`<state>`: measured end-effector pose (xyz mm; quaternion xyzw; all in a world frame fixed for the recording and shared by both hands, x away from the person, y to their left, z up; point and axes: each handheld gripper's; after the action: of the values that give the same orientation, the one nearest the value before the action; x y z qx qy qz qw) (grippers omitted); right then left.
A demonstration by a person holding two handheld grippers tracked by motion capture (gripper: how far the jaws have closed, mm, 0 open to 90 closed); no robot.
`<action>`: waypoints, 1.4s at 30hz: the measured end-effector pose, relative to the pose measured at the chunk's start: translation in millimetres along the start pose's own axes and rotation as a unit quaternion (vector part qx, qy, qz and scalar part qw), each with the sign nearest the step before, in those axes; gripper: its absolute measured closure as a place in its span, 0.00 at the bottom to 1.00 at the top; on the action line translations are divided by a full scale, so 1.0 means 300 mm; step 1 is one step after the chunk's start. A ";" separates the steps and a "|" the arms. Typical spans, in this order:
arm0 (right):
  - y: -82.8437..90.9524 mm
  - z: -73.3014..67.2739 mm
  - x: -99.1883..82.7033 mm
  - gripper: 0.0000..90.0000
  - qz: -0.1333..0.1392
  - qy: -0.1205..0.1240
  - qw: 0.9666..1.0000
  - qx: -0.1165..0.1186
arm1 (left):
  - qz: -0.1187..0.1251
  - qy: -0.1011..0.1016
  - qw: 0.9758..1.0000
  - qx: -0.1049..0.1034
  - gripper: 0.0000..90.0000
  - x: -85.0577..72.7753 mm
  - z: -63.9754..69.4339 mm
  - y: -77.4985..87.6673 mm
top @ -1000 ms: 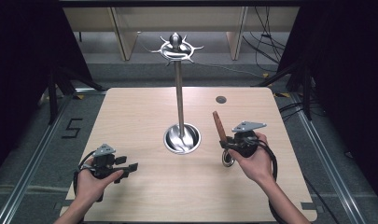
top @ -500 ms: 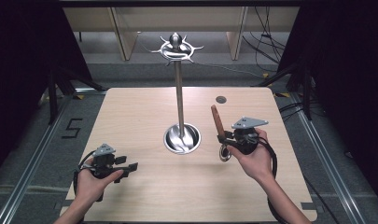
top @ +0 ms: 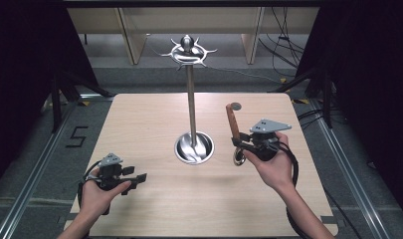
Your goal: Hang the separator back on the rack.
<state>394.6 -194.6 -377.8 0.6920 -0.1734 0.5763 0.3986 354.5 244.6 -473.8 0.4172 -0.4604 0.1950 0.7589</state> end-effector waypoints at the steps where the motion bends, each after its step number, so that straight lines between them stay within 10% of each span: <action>1: 0.001 0.002 0.004 0.78 0.002 0.007 1.000 -0.002 | 0.000 0.000 1.000 0.000 0.40 0.000 0.000 0.000; 42: -0.006 -0.030 0.185 0.78 0.057 0.039 0.998 0.013 | -0.006 -0.006 1.000 0.004 0.40 0.001 -0.004 0.003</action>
<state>405.2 -174.6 -326.4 0.6630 -0.1897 0.6269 0.3625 354.5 246.1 -473.5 0.4241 -0.4614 0.1898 0.7558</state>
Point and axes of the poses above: each handheld gripper's, and its own axes: y roughly backward along the jaws, x roughly out of its top, z roughly to its right, and after that the axes turned 11 degrees about z, right-handed
